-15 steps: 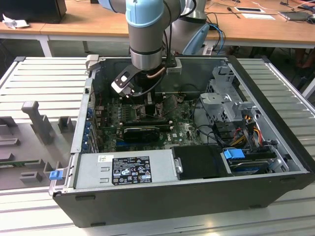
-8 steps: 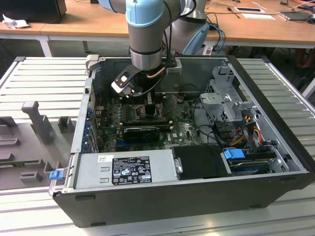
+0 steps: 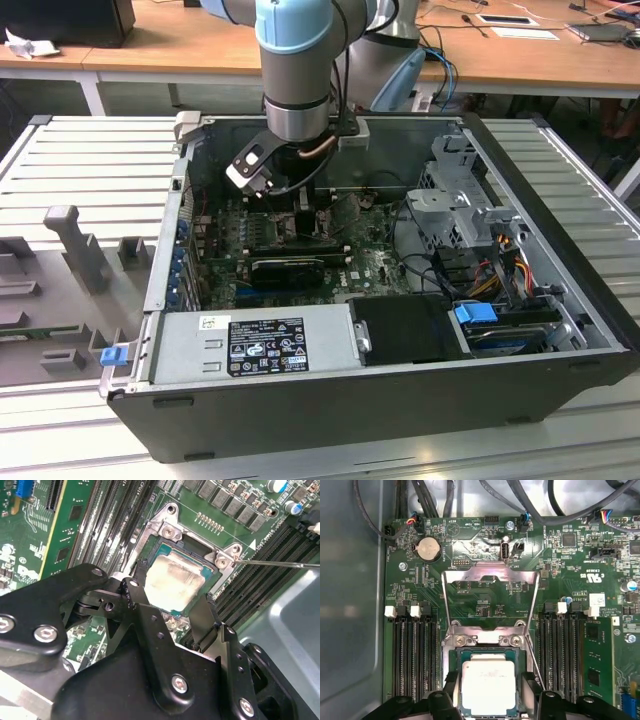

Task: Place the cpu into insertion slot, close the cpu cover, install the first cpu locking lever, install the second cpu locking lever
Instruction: 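Place the cpu into insertion slot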

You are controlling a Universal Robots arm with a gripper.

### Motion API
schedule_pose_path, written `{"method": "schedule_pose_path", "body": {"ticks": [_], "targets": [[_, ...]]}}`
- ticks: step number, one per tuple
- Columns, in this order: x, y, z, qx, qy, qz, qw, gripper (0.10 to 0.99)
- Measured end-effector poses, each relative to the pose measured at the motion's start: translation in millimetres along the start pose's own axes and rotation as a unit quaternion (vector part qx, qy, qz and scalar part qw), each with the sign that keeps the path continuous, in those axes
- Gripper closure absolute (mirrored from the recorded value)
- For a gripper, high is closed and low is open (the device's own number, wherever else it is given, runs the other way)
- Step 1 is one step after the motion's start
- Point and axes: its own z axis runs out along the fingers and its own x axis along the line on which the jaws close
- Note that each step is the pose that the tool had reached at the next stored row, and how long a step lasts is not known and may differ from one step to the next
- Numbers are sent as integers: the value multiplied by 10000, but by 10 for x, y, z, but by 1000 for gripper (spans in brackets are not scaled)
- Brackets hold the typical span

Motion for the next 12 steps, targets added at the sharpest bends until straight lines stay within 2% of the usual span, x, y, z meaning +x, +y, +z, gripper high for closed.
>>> {"method": "schedule_pose_path", "body": {"ticks": [3, 5, 6, 10, 11, 12], "targets": [[2, 5, -66, 0, 0, 0, 10000, 498], [3, 7, -88, 0, 0, 0, 10000, 624], [3, 7, -92, 0, 0, 0, 10000, 624], [3, 9, -111, -1, 0, 1, 10000, 867], [3, 9, -115, -1, 0, 0, 10000, 867], [3, 9, -121, 0, 0, 1, 10000, 980]]}}
